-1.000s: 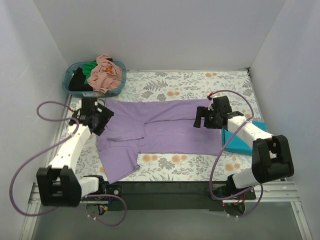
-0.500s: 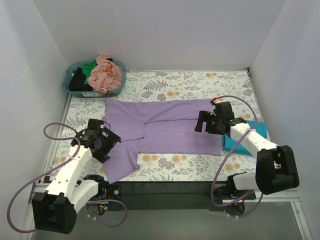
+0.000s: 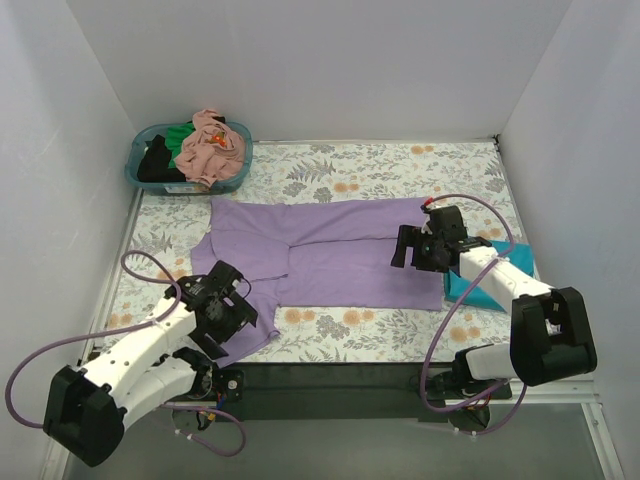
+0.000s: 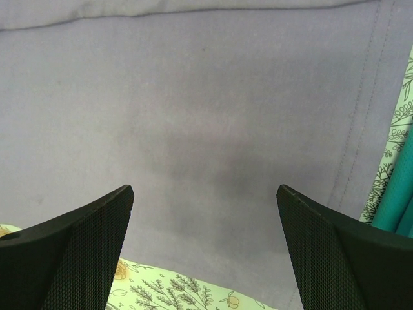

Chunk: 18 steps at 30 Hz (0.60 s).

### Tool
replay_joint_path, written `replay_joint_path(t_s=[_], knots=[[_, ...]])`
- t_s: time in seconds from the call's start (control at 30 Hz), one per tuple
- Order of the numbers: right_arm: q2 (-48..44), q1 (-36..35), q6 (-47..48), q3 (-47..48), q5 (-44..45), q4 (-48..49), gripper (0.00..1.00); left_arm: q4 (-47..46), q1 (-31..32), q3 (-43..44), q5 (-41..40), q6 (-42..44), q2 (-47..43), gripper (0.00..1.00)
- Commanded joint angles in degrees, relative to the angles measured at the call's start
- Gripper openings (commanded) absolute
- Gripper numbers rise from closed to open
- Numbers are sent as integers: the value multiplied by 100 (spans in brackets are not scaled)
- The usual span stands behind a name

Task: Fold and stack the t-shirts
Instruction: Fold the tshirt

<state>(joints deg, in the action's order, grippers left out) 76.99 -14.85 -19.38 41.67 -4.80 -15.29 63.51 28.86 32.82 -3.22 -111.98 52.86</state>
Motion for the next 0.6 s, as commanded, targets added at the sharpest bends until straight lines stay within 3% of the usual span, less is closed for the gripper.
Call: replay_joint_path(t_s=[0.0,0.13,0.3,0.57], knots=[[105,-18,48,-62,67,8,98,303,67,-13,-301,-711,310,91],[185,-9,83,-63,67,17,98,338,119,110,-451,-763,724,87],[281,-9,109,-45,93,26,98,294,155,172,-635,-790,866,72],[150,105,162,-89,119,8,98,31,207,330,-776,-658,1735,67]])
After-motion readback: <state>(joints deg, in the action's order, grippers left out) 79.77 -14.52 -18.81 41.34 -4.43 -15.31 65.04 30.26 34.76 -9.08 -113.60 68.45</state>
